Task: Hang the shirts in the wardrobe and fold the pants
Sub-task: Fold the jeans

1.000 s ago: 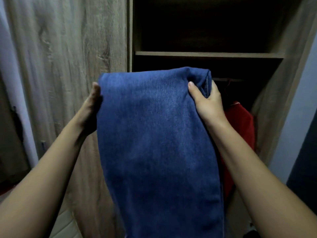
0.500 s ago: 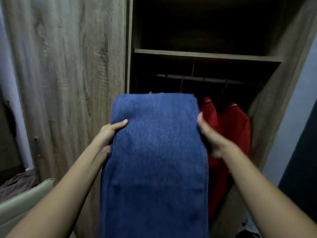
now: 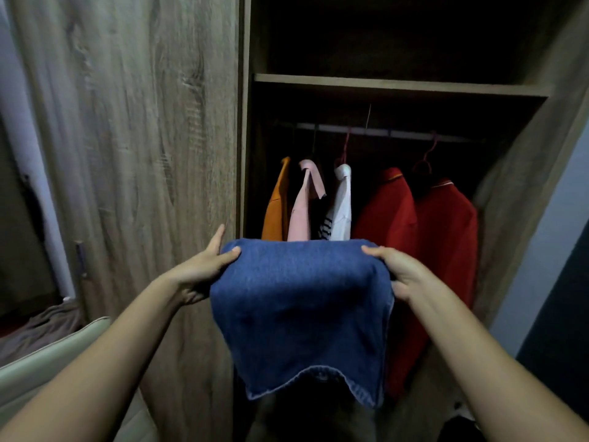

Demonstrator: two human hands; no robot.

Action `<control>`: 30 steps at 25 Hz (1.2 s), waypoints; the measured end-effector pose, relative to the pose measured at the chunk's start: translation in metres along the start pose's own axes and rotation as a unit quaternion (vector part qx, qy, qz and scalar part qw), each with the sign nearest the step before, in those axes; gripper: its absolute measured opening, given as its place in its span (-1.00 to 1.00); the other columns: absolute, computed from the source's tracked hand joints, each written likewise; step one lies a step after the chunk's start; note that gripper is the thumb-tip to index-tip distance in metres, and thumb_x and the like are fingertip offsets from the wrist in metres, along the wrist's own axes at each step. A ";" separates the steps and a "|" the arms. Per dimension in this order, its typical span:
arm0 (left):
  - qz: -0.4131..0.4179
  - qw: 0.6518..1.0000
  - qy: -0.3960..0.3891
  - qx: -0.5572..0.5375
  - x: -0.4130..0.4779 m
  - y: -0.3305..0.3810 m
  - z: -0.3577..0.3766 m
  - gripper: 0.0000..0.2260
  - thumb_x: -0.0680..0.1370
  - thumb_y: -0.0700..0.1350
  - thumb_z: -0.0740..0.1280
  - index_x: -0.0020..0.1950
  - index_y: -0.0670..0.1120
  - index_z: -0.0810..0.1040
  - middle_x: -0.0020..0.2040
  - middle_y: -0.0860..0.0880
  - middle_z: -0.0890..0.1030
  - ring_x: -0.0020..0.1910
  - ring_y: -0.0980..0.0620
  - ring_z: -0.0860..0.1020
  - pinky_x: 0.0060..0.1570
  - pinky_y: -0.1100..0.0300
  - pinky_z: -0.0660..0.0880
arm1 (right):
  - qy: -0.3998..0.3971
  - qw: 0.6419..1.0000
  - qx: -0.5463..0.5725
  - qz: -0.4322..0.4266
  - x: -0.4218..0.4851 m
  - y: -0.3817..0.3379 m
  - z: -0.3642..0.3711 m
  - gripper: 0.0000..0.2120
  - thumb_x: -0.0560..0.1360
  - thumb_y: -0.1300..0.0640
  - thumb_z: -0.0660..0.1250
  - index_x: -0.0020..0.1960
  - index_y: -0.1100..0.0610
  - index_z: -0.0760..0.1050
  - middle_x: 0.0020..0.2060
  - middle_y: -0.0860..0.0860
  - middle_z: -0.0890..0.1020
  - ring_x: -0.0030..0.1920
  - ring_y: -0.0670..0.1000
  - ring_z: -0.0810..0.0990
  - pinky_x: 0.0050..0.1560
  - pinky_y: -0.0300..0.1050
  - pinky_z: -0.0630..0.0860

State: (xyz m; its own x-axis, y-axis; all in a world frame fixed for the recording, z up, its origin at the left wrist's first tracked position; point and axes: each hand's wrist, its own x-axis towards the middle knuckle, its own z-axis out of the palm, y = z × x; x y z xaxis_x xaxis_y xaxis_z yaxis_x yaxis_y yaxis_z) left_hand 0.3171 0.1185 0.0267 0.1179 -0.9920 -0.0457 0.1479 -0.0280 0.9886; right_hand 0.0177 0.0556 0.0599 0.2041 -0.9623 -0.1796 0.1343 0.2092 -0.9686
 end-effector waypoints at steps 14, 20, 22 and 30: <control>0.081 0.996 -0.027 0.040 -0.017 0.014 0.014 -0.47 0.17 -0.11 0.58 0.10 0.04 0.54 0.24 -0.19 0.49 0.01 -0.04 0.59 -0.18 0.20 0.56 | -0.008 0.981 -0.075 -0.176 -0.036 0.009 -0.026 -0.25 0.20 0.29 0.56 0.33 0.11 0.40 0.06 0.09 0.59 -0.11 -0.05 0.63 -0.27 -0.34 0.57; 0.179 0.971 -0.135 0.086 -0.035 0.045 0.007 -0.20 0.19 -0.57 0.42 0.27 0.09 0.47 0.23 -0.01 0.51 0.09 0.05 0.61 -0.08 0.22 0.58 | -0.003 0.923 -0.179 -0.342 -0.046 -0.015 -0.040 -0.18 0.15 0.51 0.51 0.33 0.10 0.36 0.09 0.01 0.59 -0.05 -0.20 0.63 -0.04 -0.33 0.56; 0.222 0.964 -0.101 0.105 -0.038 0.050 0.011 -0.22 0.24 -0.60 0.37 0.28 0.06 0.44 0.19 -0.01 0.53 0.06 0.10 0.62 -0.09 0.25 0.58 | 0.010 0.892 -0.206 -0.403 -0.052 -0.020 -0.032 -0.35 0.24 0.51 0.47 0.25 0.12 0.42 0.01 -0.03 0.62 -0.09 -0.26 0.62 -0.04 -0.38 0.53; 0.354 0.916 -0.030 0.189 -0.036 0.069 0.006 -0.51 0.33 -0.38 0.47 0.14 0.03 0.51 -0.02 0.14 0.67 0.01 0.19 0.61 -0.08 0.37 0.53 | 0.207 0.798 -0.329 -0.460 -0.058 -0.029 -0.022 -0.76 0.27 -0.21 0.43 -0.13 -0.15 0.56 -0.26 -0.10 0.61 -0.10 0.02 0.59 -0.01 0.01 0.51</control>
State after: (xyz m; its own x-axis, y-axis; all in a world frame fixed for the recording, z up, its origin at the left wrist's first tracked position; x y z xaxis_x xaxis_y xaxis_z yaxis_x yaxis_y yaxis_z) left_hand 0.3173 0.1517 0.0979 -0.0033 -0.7829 0.6221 -0.2952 0.5951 0.7474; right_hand -0.0189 0.1018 0.0948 -0.0434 -0.6602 0.7498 -0.5236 -0.6241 -0.5799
